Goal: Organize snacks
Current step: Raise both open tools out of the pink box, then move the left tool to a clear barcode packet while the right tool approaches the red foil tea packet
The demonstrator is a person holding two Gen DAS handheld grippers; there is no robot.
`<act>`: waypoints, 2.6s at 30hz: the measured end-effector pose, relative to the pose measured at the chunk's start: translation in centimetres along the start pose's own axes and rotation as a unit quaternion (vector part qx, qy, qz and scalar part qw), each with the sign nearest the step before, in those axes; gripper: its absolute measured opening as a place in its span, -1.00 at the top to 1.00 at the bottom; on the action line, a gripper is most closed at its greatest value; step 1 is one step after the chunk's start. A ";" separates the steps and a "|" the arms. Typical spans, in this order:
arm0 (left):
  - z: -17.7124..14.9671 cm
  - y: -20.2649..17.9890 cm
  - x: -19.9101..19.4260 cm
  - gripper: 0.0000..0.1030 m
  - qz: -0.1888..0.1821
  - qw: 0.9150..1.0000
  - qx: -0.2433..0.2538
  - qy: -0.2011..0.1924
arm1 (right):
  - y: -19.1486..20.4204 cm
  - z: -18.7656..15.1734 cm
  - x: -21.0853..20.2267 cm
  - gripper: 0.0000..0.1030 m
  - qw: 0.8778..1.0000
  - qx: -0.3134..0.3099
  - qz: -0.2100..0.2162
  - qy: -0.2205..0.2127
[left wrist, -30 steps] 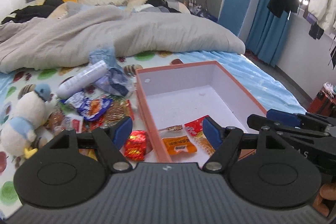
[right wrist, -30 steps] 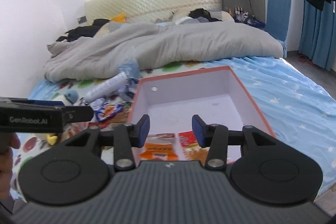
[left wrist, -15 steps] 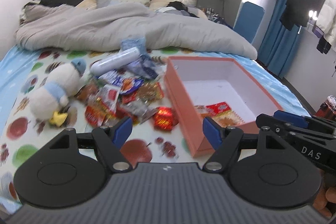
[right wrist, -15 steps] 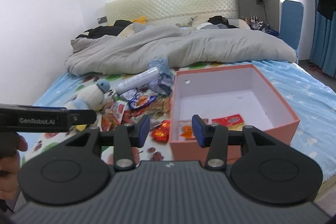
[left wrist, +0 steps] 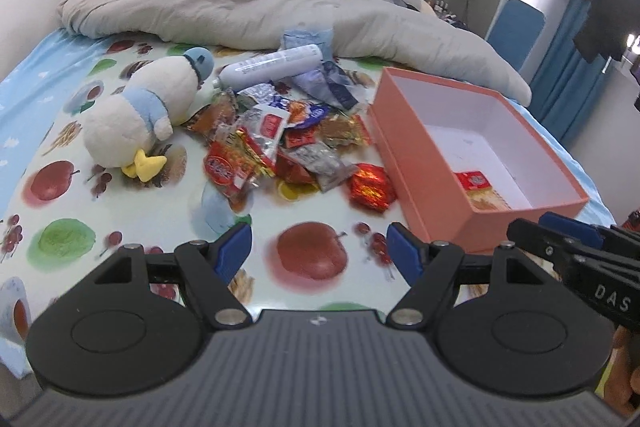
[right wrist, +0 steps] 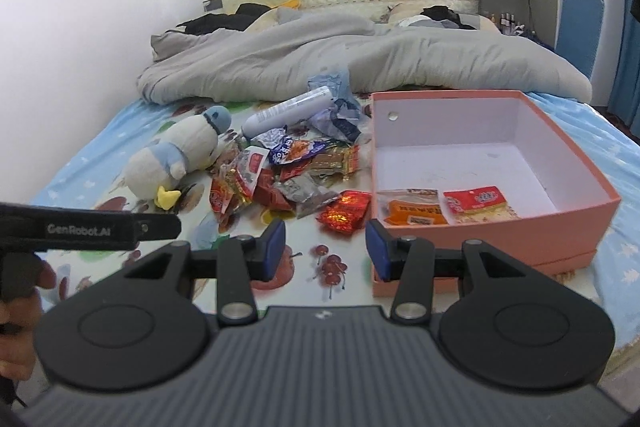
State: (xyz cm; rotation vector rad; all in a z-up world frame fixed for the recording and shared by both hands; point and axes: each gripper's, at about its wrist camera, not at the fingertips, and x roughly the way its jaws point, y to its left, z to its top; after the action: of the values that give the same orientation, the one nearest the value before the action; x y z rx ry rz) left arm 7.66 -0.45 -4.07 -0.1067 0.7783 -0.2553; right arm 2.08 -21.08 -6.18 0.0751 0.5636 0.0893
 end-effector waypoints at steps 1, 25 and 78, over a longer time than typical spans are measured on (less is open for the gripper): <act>0.2 0.3 0.6 -0.53 0.002 1.000 -0.002 0.000 | 0.3 0.0 0.7 0.08 1.000 -0.004 0.003 0.001; 2.4 10.0 18.8 -0.53 0.043 0.997 -0.013 0.069 | 3.4 -2.7 16.7 -0.21 0.997 -0.004 -0.059 0.044; 1.0 9.0 20.8 0.58 0.026 0.997 -0.006 0.070 | 5.8 -5.4 18.4 -0.01 0.988 -0.098 -0.086 0.078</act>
State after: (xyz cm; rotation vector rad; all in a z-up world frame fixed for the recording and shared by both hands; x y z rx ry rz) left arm 24.25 2.73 -19.20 -0.0806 0.9199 -0.2104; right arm 14.30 -13.09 -19.93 -0.1732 0.7124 -0.0180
